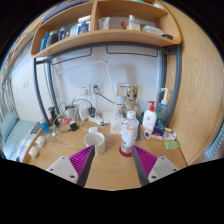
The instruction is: Pour water
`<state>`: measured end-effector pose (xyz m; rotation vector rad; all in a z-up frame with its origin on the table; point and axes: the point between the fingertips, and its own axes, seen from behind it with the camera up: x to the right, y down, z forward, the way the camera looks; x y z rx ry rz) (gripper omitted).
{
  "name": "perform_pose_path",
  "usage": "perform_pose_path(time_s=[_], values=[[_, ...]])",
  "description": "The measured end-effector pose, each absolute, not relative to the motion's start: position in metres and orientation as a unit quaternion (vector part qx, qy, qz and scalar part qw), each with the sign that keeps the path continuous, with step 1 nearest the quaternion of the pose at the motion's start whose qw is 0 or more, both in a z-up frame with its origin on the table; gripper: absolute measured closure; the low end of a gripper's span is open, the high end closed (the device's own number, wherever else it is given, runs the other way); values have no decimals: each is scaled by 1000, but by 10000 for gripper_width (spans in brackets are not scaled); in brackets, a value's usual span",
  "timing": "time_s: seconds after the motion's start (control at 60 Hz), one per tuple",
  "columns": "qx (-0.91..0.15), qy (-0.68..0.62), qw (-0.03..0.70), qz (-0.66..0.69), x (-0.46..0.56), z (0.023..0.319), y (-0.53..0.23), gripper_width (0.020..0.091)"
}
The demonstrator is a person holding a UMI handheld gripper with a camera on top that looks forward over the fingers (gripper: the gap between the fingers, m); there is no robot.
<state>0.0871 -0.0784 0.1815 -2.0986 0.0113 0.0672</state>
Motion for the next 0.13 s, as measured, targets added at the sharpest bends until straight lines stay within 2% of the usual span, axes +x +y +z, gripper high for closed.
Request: perform_pose_path(time_s=[0.133], values=[[-864,5,503,27,83,186,-82,354]])
